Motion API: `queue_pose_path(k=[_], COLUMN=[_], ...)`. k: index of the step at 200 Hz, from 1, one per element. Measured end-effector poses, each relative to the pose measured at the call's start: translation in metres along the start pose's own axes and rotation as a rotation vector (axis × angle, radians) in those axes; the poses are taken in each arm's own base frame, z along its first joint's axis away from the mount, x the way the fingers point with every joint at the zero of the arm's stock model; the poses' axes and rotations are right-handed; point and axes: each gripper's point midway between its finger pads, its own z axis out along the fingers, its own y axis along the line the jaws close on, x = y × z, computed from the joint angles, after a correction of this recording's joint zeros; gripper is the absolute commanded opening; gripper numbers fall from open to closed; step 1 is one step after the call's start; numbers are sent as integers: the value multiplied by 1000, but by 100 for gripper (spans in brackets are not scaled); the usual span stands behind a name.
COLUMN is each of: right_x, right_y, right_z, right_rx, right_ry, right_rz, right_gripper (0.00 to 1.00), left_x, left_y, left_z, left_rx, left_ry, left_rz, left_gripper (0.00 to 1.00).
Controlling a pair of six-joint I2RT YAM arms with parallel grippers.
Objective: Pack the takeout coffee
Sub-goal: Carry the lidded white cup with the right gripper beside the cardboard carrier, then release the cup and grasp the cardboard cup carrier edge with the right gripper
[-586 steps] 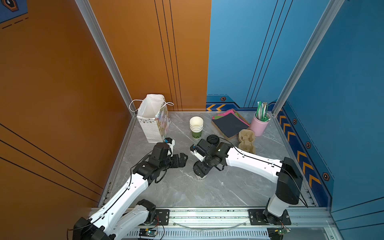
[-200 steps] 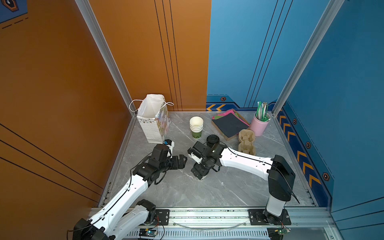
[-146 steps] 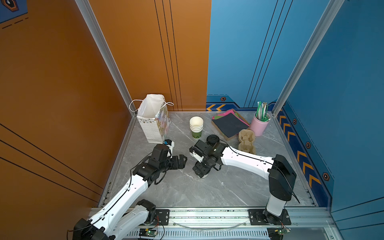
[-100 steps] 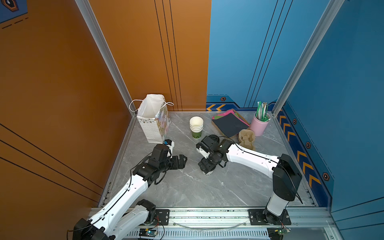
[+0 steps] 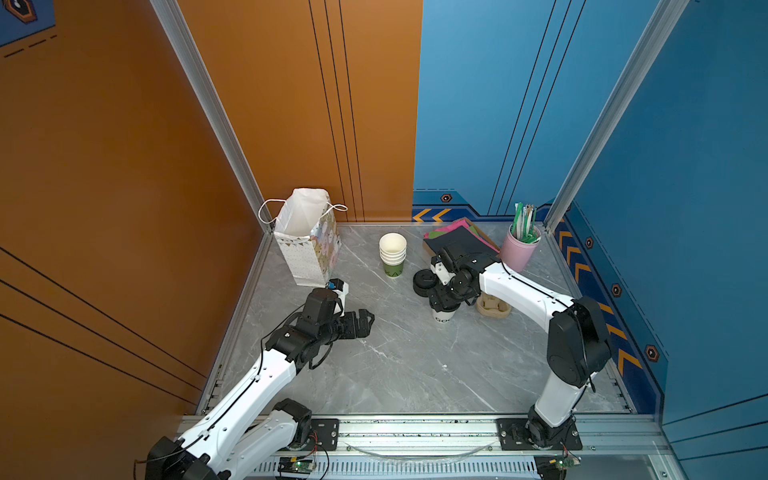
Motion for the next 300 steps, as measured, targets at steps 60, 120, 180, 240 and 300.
queue_pose_path(k=[60, 120, 180, 240, 300], right_x=[-13, -35, -45, -43, 2], right_y=[-28, -26, -25, -92, -161], right_z=[20, 2, -61, -147, -93], right_rx=[16, 11, 20, 155, 273], right_ry=[27, -22, -143, -345, -242], right_rz=[35, 23, 14, 215, 538], right_gripper=[100, 100, 100, 99, 76], left_x=[-2, -3, -4, -4, -5], left_y=[-1, 0, 0, 1, 2], left_z=[-3, -3, -4, -5, -5], left_rx=[5, 3, 4, 2, -3], left_ry=[-12, -14, -20, -23, -27], left_rz=[1, -2, -2, -4, -6], left_gripper=[98, 98, 98, 98, 98])
